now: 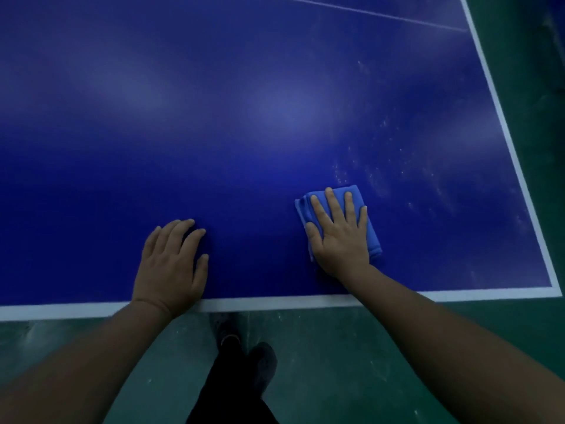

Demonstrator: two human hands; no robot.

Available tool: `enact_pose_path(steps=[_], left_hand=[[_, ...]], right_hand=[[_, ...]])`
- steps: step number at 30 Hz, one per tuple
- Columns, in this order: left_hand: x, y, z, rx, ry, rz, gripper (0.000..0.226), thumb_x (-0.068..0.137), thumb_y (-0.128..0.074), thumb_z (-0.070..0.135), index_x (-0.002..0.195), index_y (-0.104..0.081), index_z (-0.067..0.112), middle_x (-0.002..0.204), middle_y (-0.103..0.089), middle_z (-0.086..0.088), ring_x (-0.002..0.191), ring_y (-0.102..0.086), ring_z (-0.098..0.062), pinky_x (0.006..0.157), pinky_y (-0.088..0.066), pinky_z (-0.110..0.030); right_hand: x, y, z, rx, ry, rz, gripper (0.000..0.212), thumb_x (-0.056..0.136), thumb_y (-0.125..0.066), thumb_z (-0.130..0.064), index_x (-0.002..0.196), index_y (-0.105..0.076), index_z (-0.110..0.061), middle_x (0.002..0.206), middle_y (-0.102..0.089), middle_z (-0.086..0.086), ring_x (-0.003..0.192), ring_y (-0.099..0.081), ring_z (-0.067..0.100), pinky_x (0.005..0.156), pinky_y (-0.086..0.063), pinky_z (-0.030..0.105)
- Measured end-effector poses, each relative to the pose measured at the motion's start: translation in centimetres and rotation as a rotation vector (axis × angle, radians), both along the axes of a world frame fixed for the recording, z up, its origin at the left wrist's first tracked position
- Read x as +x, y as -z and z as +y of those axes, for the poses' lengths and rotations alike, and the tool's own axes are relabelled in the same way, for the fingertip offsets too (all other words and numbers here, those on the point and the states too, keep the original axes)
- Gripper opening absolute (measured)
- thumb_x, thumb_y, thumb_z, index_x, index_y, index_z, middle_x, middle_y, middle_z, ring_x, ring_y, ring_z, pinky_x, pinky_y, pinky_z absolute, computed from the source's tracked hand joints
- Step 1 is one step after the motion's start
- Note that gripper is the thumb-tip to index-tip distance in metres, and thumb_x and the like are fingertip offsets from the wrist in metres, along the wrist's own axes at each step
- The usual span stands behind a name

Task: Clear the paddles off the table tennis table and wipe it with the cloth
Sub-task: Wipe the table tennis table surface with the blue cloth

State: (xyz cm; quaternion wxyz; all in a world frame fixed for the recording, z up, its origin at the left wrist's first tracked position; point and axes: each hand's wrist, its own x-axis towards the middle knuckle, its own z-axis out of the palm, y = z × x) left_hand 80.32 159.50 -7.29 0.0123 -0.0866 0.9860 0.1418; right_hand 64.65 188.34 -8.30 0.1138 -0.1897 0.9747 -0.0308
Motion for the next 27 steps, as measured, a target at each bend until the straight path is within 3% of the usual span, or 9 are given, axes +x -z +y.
enact_pose_path(steps=[4,9,15,20,27], left_hand=[[-7.5,-0.7,-0.4,0.053,-0.021,0.022,0.057,0.093,-0.034,0.037,0.131,-0.059,0.003,0.145,-0.050,-0.017,0.136,-0.044,-0.037,0.118,-0.022,-0.055],[-18.8,-0.6,-0.7,0.069,-0.036,0.029,0.058,0.096,-0.036,0.034,0.147,-0.044,0.009,0.161,-0.032,-0.010,0.152,-0.021,-0.027,0.124,-0.006,-0.052],[-29.8,0.1,-2.0,0.005,-0.079,-0.021,0.064,0.101,-0.031,0.041,0.158,-0.021,0.014,0.168,-0.007,-0.004,0.155,0.004,-0.022,0.124,0.008,-0.048],[-32.2,1.3,-2.1,-0.016,-0.171,-0.092,0.068,0.100,-0.012,0.052,0.160,-0.001,0.022,0.167,0.013,0.002,0.151,0.025,-0.019,0.122,0.014,-0.050],[-32.7,1.5,-2.0,0.004,-0.175,-0.116,0.066,0.098,-0.007,0.052,0.159,-0.006,0.025,0.168,0.003,0.003,0.154,0.014,-0.020,0.123,0.008,-0.052]], right_hand=[[-3.5,-0.1,-1.4,0.006,-0.022,0.018,0.063,0.099,-0.016,-0.060,0.159,-0.010,-0.039,0.169,-0.006,-0.004,0.155,0.005,0.028,0.122,0.006,0.057],[-7.7,0.4,-3.0,0.013,-0.012,0.026,0.063,0.100,-0.018,-0.062,0.159,-0.008,-0.042,0.169,-0.006,-0.006,0.155,0.007,0.026,0.123,0.006,0.056],[-15.0,0.8,-5.2,0.010,-0.018,0.067,0.062,0.100,-0.021,-0.061,0.158,-0.010,-0.041,0.168,-0.007,-0.006,0.155,0.004,0.027,0.123,0.004,0.057],[-22.7,0.8,-8.7,-0.011,-0.003,0.066,0.063,0.099,-0.017,-0.061,0.159,-0.011,-0.041,0.169,-0.003,-0.006,0.155,0.009,0.025,0.122,0.009,0.055],[-38.9,1.2,-15.9,-0.039,-0.041,0.086,0.062,0.101,-0.024,-0.058,0.159,-0.014,-0.039,0.169,-0.006,-0.005,0.155,0.003,0.029,0.121,0.006,0.056]])
